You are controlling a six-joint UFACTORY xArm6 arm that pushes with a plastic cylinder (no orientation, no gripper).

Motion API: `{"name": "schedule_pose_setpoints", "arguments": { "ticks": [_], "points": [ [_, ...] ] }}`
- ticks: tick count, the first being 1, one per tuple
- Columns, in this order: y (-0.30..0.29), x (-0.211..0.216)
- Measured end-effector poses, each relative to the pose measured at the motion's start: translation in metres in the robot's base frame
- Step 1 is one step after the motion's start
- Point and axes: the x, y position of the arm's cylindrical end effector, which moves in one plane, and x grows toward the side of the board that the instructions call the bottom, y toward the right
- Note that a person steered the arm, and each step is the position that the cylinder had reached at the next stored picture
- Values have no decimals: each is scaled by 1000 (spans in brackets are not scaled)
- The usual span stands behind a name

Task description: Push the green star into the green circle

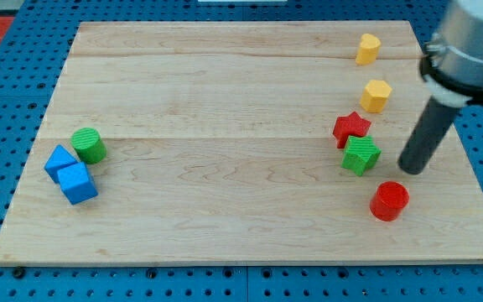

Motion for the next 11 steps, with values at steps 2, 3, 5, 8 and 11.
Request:
{"name": "schedule_pose_setpoints", "arguments": {
  "ticks": [2, 3, 5, 8, 11],
  "points": [
    [-58, -11],
    [-110, 2],
    [-240, 15],
    [-361, 14],
    [-382, 4]
  ]
}}
